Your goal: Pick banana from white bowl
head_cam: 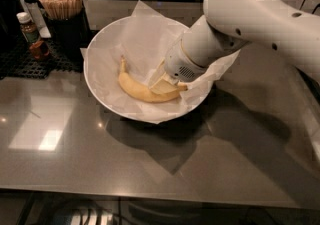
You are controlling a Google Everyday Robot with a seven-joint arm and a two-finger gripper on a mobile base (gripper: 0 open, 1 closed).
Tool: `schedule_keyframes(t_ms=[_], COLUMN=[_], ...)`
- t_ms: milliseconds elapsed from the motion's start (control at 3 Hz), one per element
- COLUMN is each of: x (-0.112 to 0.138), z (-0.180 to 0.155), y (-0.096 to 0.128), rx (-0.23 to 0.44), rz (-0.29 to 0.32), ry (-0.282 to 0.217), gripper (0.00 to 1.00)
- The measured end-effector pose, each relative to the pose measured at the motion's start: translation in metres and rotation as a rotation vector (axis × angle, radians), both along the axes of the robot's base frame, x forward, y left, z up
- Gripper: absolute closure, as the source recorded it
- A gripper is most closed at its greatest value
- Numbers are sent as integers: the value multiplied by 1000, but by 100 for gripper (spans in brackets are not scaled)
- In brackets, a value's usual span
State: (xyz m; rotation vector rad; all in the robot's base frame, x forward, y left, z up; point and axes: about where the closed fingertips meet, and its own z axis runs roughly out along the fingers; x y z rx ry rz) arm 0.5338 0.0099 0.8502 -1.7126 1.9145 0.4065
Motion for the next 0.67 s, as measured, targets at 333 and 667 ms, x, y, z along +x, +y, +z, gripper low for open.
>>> schedule_keyframes(t_ms=[333, 667], x=[0, 0], z=[0, 0], y=[0, 0], rx=[0, 0], rz=[0, 0], ry=[0, 0], gripper=[11, 15])
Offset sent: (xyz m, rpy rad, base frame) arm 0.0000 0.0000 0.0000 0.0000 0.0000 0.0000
